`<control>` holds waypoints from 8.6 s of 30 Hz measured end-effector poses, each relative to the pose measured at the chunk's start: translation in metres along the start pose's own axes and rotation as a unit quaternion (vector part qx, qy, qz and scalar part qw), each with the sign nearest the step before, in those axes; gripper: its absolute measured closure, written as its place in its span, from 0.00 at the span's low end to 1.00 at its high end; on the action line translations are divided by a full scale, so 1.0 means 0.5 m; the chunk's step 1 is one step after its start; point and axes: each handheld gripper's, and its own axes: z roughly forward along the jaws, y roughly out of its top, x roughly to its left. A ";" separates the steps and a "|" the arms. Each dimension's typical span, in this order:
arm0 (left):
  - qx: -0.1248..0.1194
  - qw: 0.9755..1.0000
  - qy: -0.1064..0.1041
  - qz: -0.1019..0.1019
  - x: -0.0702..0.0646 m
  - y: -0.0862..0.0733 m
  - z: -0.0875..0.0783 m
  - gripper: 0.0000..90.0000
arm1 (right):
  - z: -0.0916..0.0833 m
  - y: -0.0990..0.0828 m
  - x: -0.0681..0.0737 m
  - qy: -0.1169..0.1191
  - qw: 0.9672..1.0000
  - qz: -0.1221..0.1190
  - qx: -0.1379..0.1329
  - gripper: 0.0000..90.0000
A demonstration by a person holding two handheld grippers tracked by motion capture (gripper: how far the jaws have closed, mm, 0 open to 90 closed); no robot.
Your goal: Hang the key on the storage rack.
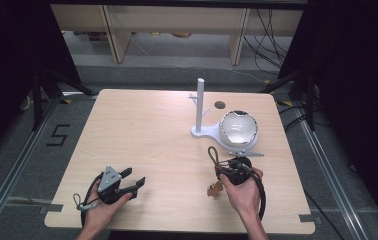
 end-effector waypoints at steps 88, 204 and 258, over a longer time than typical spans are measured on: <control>-0.009 1.000 -0.005 0.001 0.000 -0.002 -0.001 0.40 | -0.014 0.076 0.055 0.069 0.957 -0.093 -0.267 0.88; -0.004 1.000 -0.004 0.003 -0.001 -0.001 -0.002 0.40 | 0.047 0.187 0.100 0.058 0.959 -0.098 -0.259 0.88; -0.004 1.000 -0.003 0.006 -0.001 -0.001 -0.003 0.39 | 0.089 0.222 0.102 0.054 0.966 -0.076 -0.242 0.88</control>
